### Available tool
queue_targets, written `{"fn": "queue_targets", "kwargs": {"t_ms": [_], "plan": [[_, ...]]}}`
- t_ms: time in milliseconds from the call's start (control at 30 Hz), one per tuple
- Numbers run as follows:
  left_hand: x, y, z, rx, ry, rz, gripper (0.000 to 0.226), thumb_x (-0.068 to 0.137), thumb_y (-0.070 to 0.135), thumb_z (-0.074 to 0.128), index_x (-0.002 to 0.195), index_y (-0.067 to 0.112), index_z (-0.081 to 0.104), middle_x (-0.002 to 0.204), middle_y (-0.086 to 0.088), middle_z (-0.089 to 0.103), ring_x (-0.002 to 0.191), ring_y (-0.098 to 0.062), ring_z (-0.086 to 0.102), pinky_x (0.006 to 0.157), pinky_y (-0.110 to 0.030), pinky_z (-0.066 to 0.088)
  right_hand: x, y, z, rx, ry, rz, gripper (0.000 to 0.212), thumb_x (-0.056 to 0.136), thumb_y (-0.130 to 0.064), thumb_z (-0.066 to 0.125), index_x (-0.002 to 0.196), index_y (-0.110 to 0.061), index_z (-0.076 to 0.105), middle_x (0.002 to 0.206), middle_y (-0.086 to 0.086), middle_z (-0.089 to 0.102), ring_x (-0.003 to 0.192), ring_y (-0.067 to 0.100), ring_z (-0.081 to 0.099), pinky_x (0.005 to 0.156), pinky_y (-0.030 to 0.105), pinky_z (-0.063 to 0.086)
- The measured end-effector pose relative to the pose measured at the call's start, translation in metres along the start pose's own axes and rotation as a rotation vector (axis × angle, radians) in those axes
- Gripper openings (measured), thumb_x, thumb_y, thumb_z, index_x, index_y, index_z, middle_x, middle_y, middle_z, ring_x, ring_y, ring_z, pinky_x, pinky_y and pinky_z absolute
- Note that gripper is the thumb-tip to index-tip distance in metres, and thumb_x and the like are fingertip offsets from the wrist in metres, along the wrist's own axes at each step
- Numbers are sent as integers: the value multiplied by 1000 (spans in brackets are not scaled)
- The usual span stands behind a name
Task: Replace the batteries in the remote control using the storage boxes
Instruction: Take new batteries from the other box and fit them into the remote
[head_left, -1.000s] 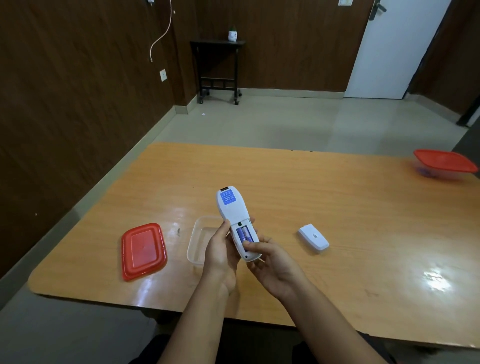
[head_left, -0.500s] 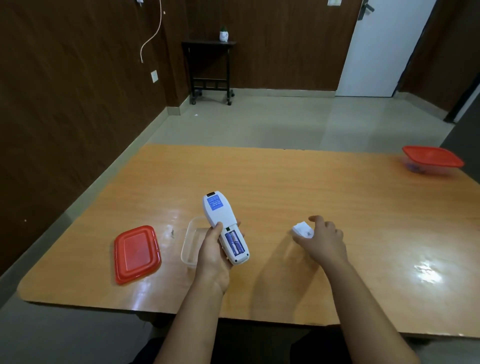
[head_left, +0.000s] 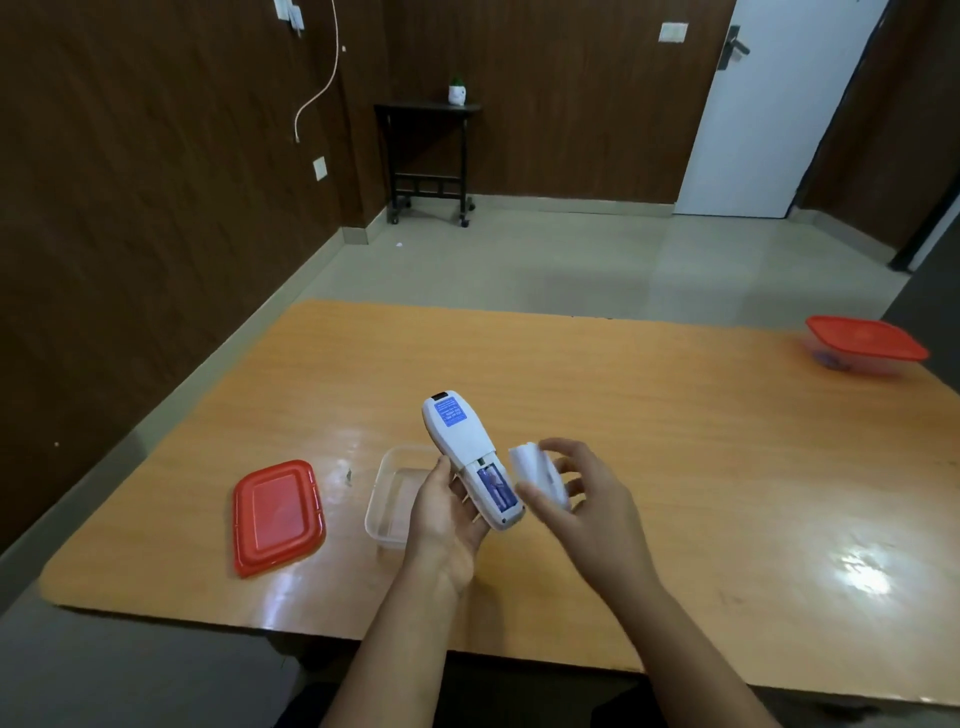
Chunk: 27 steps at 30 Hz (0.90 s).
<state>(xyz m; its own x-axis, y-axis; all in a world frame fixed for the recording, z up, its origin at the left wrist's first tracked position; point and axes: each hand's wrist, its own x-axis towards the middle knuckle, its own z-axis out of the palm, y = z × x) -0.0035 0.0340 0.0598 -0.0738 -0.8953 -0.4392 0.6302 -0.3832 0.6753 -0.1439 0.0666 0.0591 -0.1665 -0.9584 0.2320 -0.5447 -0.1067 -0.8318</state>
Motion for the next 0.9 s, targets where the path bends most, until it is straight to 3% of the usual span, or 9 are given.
{"fn": "queue_targets", "kwargs": {"t_ms": [100,200,300,500,600,700,800,900], "plan": [[-2,0,0,-15,2,-9,32,99,29,40,104,10,65,86,-3,69,69,-15,65,55,-26,54,-6,-6,23,-171,-40,-166,44,78,-44,68,119,-38,54,103,-15,56,91,6,53,71,11,37],[-3,0,1,-60,14,-18,30,99,27,41,98,11,66,90,-3,67,73,-16,63,45,-19,50,-5,-6,32,-268,-9,-168,46,79,-45,65,123,-37,53,106,-13,55,96,10,51,71,15,39],[-1,0,1,-74,13,-11,30,99,29,41,103,12,64,94,-4,67,81,-18,64,52,-21,53,-6,-5,35,-304,30,-174,47,79,-46,65,124,-39,53,107,-12,54,94,12,53,72,23,44],[-2,-1,0,-16,-6,29,29,99,29,40,106,13,64,96,-5,68,88,-21,65,81,-33,50,-6,-6,38,-326,36,-169,49,78,-45,65,126,-40,53,108,-10,54,94,11,56,65,22,44],[-4,-3,1,-38,-23,0,32,99,30,40,110,11,63,102,-7,67,93,-22,65,87,-37,50,-7,-4,40,-316,60,-149,48,78,-47,63,124,-39,54,107,-11,54,93,11,55,64,23,45],[-5,0,1,-121,-47,-8,33,98,31,42,111,9,62,103,-8,66,93,-24,65,84,-38,52,-7,-2,46,-395,94,-189,46,78,-53,56,122,-38,57,106,-11,58,88,15,53,62,22,43],[-6,1,0,-108,-77,-3,31,96,29,48,115,7,60,96,-6,67,85,-19,66,65,-28,57,-9,-2,49,-397,86,-187,45,81,-48,60,126,-42,55,113,-10,54,93,15,50,64,22,41],[-3,-2,-2,-42,-72,79,37,93,12,52,129,9,52,100,-7,67,82,-17,69,62,-25,58,-9,-6,47,-67,-100,-54,53,84,-39,65,133,-47,45,119,-11,45,108,6,46,80,19,42]]}}
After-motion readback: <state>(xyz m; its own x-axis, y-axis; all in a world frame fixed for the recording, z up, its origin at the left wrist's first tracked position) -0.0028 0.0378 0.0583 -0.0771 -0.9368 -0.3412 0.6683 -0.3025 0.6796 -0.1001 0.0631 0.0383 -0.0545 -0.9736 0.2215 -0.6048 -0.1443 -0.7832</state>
